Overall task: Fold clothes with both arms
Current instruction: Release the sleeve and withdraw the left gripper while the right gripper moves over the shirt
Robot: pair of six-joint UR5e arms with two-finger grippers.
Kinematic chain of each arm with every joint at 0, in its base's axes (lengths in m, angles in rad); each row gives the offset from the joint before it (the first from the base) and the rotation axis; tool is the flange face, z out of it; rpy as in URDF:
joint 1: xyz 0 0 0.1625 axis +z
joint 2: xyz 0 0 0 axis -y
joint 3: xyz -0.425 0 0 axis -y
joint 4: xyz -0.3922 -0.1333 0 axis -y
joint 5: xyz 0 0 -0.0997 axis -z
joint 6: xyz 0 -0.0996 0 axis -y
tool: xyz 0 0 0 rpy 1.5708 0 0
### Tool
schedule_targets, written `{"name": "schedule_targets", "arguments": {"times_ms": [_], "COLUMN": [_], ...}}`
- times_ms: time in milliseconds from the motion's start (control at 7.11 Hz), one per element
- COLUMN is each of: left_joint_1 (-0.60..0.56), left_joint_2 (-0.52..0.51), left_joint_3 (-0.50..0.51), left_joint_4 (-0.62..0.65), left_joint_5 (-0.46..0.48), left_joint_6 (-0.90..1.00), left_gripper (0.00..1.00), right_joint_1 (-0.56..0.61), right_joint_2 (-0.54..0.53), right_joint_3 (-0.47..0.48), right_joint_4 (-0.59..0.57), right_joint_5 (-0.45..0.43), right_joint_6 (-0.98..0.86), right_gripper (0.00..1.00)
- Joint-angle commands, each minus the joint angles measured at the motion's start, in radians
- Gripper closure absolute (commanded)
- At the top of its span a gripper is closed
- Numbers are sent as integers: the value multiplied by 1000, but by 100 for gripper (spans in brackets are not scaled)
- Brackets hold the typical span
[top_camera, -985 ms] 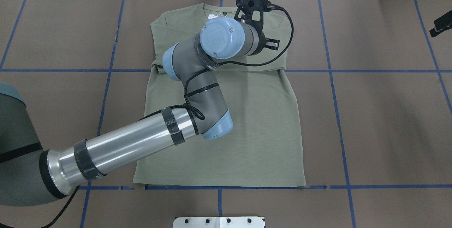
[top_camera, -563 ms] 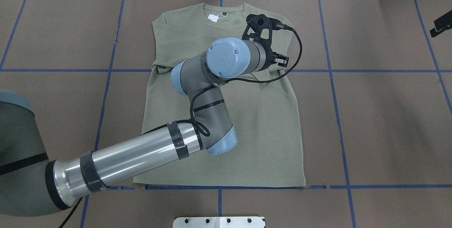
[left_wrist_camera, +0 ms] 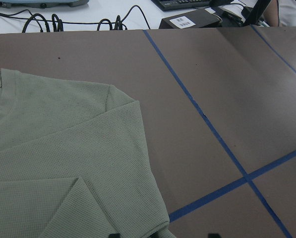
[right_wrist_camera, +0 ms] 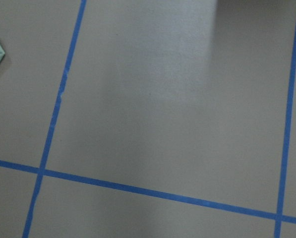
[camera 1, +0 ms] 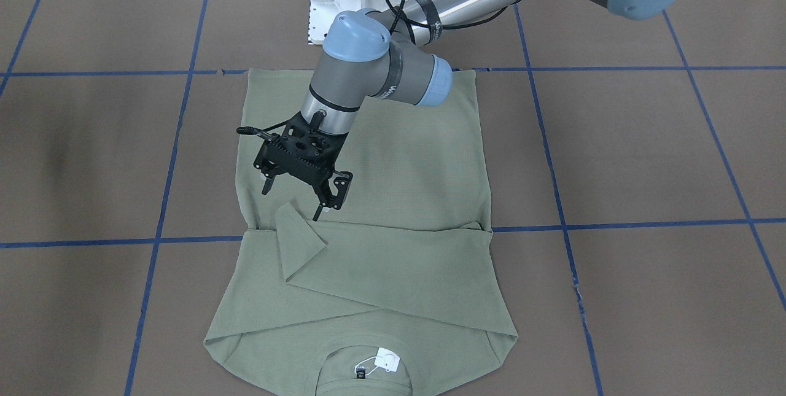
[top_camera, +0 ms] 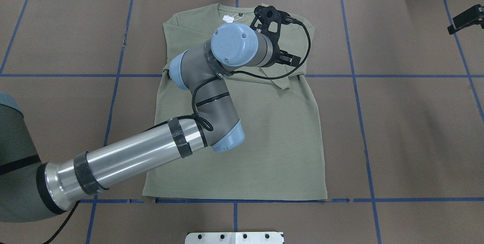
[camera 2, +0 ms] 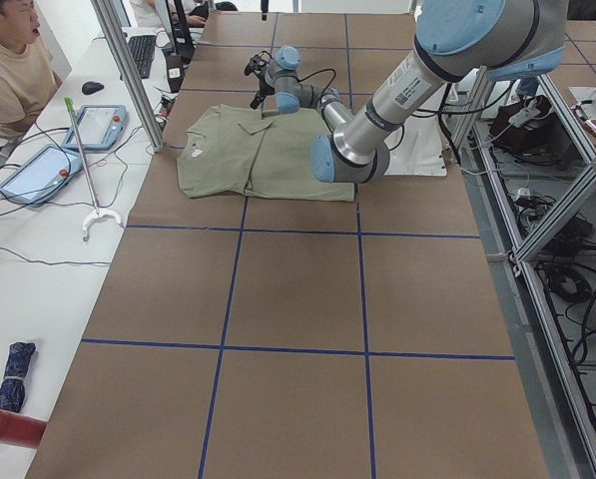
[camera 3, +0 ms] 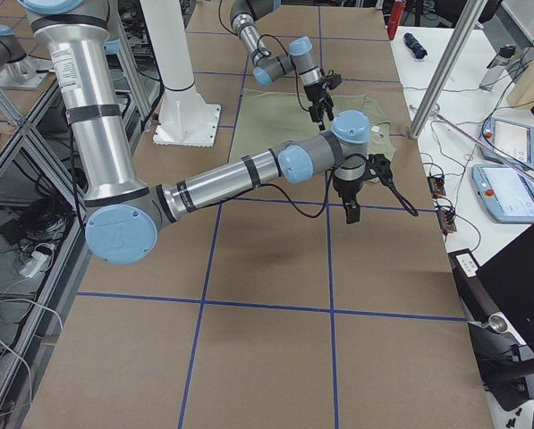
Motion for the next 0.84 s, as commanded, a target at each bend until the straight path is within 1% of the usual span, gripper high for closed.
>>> {"name": "schedule_targets", "arguments": {"times_ms": [0, 141, 281, 422, 563, 703], "left_joint_1": [-101, -145, -194, -242, -276, -291], "left_joint_2": [143, 244, 335, 412, 482, 529], "left_joint_3": [-192, -313, -396, -457, -514, -539], "left_joint_4": [235, 249, 247, 243, 236, 223], "left_joint_5": [-127, -135, -209, -266, -313, -331], "left_joint_6": [113, 150, 190, 271, 339, 350], "left_gripper": [0, 0, 0, 0, 0, 0], "right_joint_1": [-150, -242, -346, -415, -483, -537], "right_joint_2": [113, 192, 249, 328, 397, 475], "right_joint_3": [-14, -13, -19, -60, -127, -214], "right_joint_4": [78, 81, 78, 69, 67, 67], "right_joint_5": [-39, -142, -252, -320, -399, -483], "right_joint_6": [121, 224, 306, 379, 436, 467], "right_gripper": [0, 0, 0, 1, 1, 2]}}
